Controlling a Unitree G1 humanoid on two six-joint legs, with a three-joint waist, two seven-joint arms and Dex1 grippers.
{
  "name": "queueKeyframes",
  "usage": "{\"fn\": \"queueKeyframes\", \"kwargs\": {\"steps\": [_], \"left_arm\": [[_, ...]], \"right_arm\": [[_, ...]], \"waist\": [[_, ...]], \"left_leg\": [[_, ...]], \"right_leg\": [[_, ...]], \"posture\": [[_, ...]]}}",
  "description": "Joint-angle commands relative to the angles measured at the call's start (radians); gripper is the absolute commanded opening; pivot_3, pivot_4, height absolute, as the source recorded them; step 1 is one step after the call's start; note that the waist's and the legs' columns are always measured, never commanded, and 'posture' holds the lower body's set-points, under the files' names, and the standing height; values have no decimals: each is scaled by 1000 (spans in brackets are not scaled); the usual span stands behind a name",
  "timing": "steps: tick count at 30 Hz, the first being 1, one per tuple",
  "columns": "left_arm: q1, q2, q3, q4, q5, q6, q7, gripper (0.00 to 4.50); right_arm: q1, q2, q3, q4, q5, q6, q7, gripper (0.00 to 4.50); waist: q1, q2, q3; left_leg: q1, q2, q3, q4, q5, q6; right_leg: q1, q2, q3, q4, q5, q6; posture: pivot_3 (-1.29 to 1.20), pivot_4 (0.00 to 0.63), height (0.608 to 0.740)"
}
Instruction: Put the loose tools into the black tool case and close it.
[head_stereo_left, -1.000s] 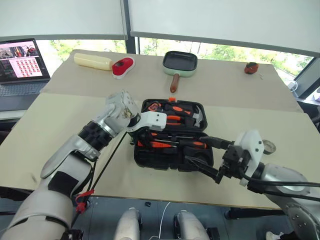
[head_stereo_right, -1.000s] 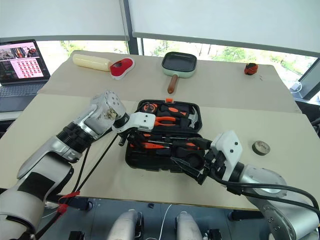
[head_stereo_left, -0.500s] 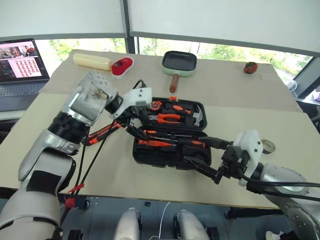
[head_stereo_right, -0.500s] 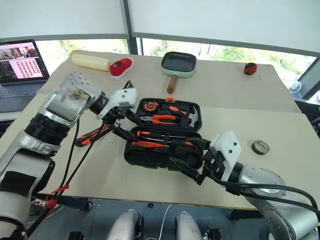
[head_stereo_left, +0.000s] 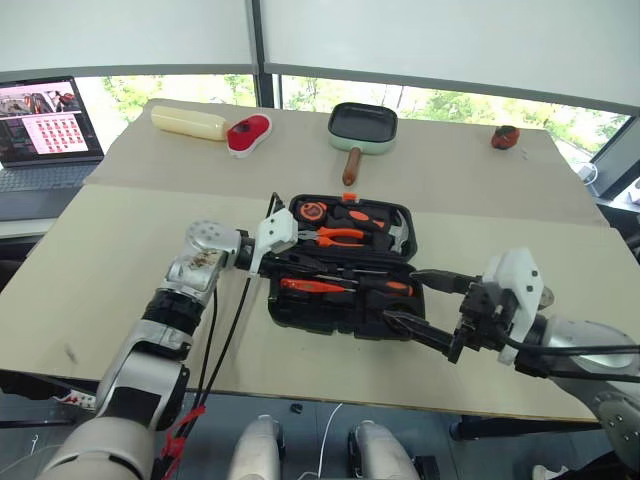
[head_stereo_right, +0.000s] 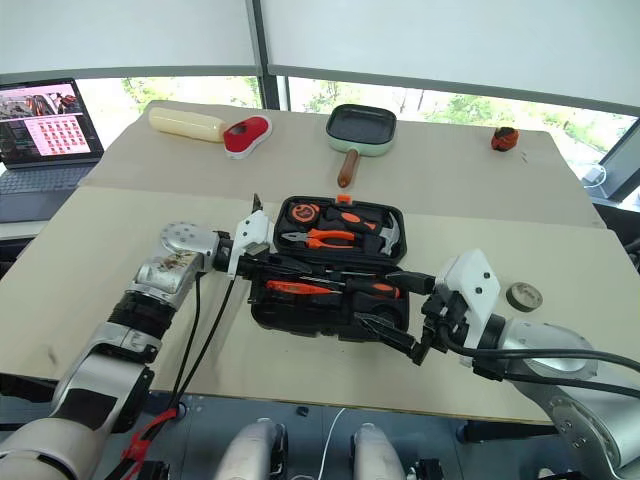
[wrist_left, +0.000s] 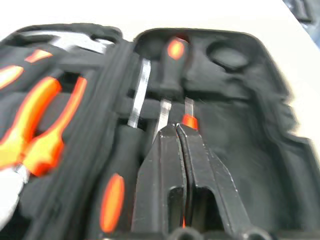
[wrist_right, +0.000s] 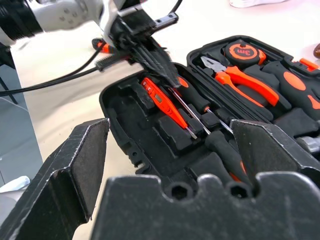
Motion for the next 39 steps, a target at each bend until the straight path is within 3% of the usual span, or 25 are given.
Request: {"fn": "queueKeyframes", "kwargs": {"steps": [1,10,39], "left_arm": [[6,-9,32,18,-23,-64,-25,61],[36,6,35,31,-17,-115,-95,61],[26,-19,-18,246,116,-291,-31,61]], "right_arm": [[-15,-17,-32,-14,28,5,1,4500],[13,-12,-23,-28,16,0,-14,4500],[0,-16,-4,-30,23,0,-5,4500]], "waist": [[-1,0,0],[1,0,0],[-6,3,-5]], "left_leg": [[0,0,0,0,0,0],[0,0,0,0,0,0],[3,0,0,0,0,0]], "right_leg": [[0,0,0,0,0,0],[0,0,0,0,0,0],[3,0,0,0,0,0]], "posture": [[0,150,740],[0,150,740],[0,150,740]]}}
